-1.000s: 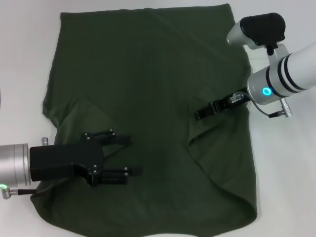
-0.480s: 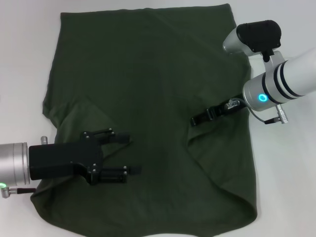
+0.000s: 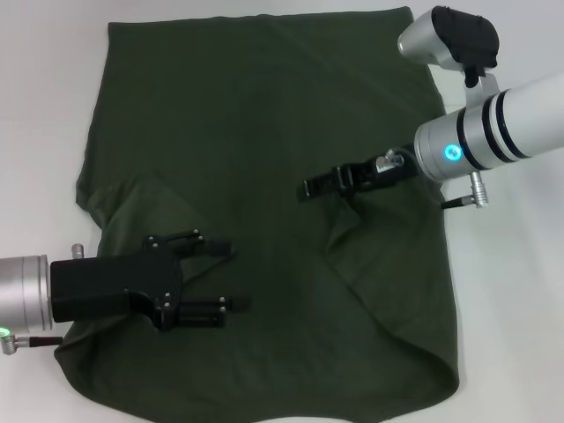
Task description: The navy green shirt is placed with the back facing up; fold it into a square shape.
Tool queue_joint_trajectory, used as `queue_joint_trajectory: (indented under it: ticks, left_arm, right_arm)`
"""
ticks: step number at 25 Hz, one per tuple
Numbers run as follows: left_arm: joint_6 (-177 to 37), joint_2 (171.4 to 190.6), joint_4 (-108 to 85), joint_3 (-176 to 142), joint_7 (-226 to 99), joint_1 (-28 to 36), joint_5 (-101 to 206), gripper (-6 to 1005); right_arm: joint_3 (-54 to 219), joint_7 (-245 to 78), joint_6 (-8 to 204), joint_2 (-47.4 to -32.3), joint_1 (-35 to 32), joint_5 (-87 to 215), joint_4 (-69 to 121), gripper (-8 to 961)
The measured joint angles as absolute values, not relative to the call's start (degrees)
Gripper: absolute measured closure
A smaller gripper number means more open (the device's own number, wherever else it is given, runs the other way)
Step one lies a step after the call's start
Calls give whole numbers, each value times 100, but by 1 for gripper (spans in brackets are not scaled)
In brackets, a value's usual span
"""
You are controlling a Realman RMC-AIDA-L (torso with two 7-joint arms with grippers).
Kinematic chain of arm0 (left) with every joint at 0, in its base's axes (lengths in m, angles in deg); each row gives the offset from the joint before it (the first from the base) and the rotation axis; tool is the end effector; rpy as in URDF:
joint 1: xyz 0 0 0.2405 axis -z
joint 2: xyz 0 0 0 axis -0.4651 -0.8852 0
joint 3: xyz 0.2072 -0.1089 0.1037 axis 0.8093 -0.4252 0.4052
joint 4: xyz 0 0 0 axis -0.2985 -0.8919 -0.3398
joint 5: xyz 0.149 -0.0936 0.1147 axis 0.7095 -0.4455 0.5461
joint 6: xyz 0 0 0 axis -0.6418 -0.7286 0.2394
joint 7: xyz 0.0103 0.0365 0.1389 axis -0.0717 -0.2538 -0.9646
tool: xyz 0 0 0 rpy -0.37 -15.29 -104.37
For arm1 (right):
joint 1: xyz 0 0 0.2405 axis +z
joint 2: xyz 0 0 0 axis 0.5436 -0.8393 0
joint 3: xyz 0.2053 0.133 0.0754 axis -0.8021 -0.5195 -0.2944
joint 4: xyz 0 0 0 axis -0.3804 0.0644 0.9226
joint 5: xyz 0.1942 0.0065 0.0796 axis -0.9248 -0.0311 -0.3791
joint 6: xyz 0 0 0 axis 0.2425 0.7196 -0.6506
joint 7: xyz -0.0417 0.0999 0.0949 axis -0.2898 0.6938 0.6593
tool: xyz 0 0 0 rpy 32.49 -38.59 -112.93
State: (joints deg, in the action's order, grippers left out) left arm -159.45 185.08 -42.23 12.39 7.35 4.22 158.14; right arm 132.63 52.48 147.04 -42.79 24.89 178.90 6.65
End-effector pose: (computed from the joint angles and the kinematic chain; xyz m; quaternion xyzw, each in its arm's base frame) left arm -0.2543 0.3127 -0.0079 -0.9418 -0.1667 -0.2810 0.0786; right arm 0.1789 0.4449 -0.0495 -0.8482 0.4988 0.0523 0.1706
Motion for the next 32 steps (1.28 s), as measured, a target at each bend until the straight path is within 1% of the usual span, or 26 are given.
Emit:
queue_joint_trajectory:
  ticks: [8,12,13,15,18,20,22,23,26,32]
  left_arm:
    - [-15988,18485,-4242,1218,735,396,15827,119]
    - [-16000,18467,-4259,1210,737,393,15822,119]
    - [-16002,18464,-4261,1210,739,392,15822,119]
    - [-16006,18460,-4266,1210,745,392,15820,119]
    - [-16024,18451,-4273,1210,765,392,15818,119]
    - [-16044,18447,-4275,1210,769,395,15817,119]
    - [-16062,18447,-4275,1210,772,401,15815,119]
    - [-16069,18445,-4276,1210,774,407,15814,119]
    - [-16079,18440,-4276,1211,783,425,15808,120]
    - [-16087,18439,-4276,1210,788,445,15805,120]
  right_arm:
    - [13226,5118,14710,-4276,2462,17433,665,64]
    - [13203,5080,14689,-4237,2438,17370,665,64]
    - [13210,5095,14702,-4206,2437,17373,661,64]
    - [13238,5153,14803,-4089,2437,17399,640,64]
    - [13265,5355,15050,-3846,2437,17601,605,64]
    - [13264,5494,15143,-3714,2428,17823,589,64]
    - [13250,5572,15176,-3623,2386,17976,587,64]
    - [13242,5582,15194,-3606,2363,18013,591,64]
    - [13251,5568,15158,-3622,2297,18057,660,65]
    - [13270,5513,14917,-3848,2220,18144,678,65]
